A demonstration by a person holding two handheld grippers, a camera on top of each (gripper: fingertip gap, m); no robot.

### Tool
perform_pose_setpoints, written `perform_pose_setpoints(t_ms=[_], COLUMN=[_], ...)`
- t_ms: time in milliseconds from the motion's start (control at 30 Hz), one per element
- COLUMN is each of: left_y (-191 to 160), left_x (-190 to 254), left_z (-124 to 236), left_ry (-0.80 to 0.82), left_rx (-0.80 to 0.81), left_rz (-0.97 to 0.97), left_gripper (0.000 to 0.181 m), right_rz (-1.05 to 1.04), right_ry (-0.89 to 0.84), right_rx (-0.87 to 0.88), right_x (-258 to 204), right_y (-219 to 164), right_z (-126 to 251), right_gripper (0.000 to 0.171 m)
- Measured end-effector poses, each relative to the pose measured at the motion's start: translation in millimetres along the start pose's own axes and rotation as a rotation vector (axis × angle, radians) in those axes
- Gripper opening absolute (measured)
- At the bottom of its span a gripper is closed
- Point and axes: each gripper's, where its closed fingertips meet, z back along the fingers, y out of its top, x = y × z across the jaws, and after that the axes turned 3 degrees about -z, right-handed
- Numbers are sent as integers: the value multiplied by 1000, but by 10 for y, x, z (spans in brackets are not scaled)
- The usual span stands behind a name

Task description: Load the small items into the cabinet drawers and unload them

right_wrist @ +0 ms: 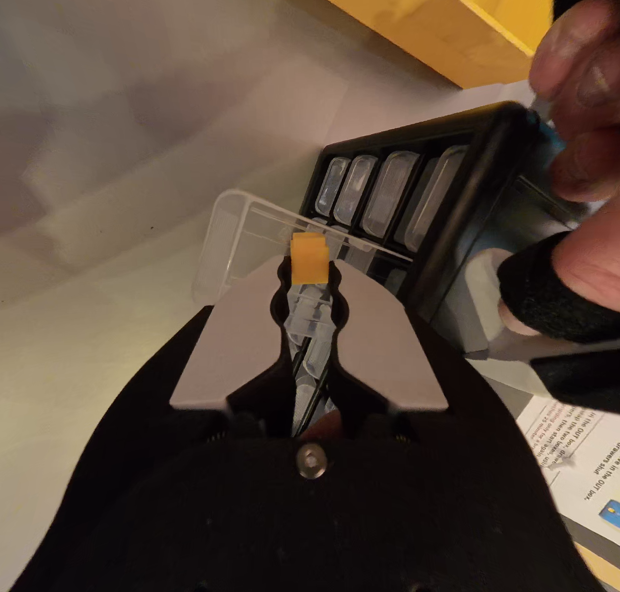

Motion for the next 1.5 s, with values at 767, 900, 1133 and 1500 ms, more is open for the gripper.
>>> perform_pose_setpoints(t_ms=[767,900,1133,1500], left_y=[3,3,2,0], left_x=[2,2,3,4], left_z=[-2,-1,-1,0], left_ry=[-5,-4,-2,2], left_rx=[20,20,19,9], left_rz=[-4,-3,1,5], left_gripper=[87,87,87,87], right_rz=[-772,-956,-1223,-1434], right_ry=[-379,-333,-334,-436], right_rx=[10,-68,-71,-76], right_x=[-380,-698,-979,-1029], right_y=[-2753,-3417,-4066,-4533], right_z=[1300,965,313,-394], right_gripper=[19,19,19,19])
